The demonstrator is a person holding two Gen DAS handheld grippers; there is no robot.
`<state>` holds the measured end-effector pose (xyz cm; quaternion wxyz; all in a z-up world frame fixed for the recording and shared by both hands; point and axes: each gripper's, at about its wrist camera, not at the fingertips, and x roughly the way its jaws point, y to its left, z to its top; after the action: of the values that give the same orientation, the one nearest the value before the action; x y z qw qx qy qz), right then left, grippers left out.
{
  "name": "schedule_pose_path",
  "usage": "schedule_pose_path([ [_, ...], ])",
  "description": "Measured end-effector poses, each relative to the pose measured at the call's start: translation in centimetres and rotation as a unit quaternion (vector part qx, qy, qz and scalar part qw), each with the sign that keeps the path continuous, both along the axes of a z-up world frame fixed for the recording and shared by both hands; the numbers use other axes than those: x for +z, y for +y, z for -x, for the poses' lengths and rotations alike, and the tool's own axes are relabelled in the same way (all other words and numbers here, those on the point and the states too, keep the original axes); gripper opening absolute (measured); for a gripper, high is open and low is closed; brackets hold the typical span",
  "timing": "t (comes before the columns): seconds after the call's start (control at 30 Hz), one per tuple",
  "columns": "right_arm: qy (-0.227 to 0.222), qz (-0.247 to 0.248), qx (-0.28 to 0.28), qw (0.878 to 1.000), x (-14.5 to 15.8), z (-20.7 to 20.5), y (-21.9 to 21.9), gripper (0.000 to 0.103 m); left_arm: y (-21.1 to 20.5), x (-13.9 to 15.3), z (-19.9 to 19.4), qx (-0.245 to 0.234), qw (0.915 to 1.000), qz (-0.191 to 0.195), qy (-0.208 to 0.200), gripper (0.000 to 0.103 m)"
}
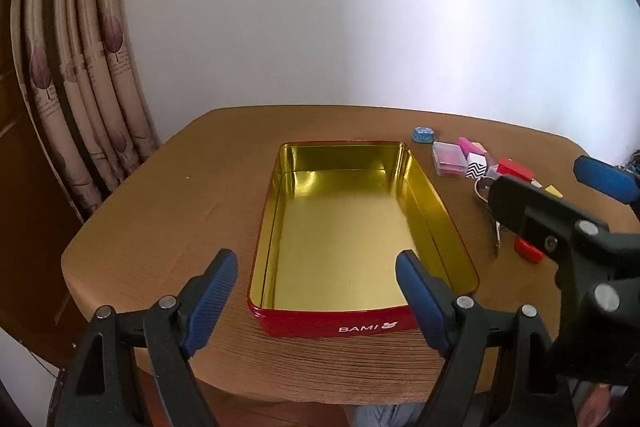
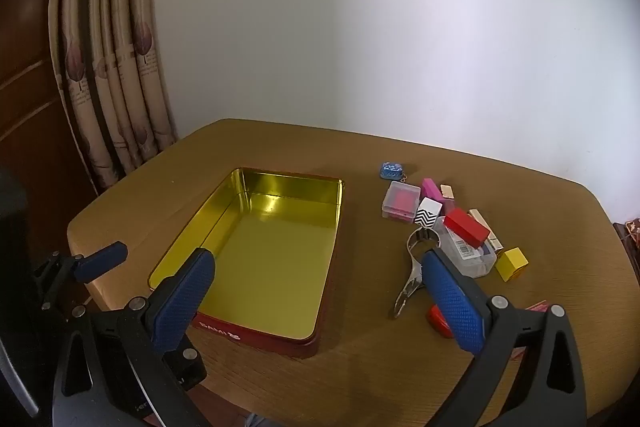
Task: Organize rigid objects
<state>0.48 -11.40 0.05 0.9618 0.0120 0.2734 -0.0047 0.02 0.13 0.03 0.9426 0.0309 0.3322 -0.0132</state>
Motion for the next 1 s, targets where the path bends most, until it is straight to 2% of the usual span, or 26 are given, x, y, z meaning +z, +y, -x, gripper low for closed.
schedule_pose_path([
  [0.1,-0.011,-0.003,0.0,1.0,0.0,0.1,-0.2,0.102,0.2,0.1,0.2,-0.005,0.9999,-0.001,-0.013,0.084],
  [0.6,-0.013,-0.004,-0.012,1.0,0.9,0.8,-0.8,0.102,0.3,-0.6,-0.3,0.006,0.9998,-0.002,0.017,0.084],
  [1.0,-0.019,-0.009,-0.027,0.999,1.5,1.7,-2.7,0.102,0.6,-0.7,-0.5,0.011,0.9997,0.007,0.023,0.084],
])
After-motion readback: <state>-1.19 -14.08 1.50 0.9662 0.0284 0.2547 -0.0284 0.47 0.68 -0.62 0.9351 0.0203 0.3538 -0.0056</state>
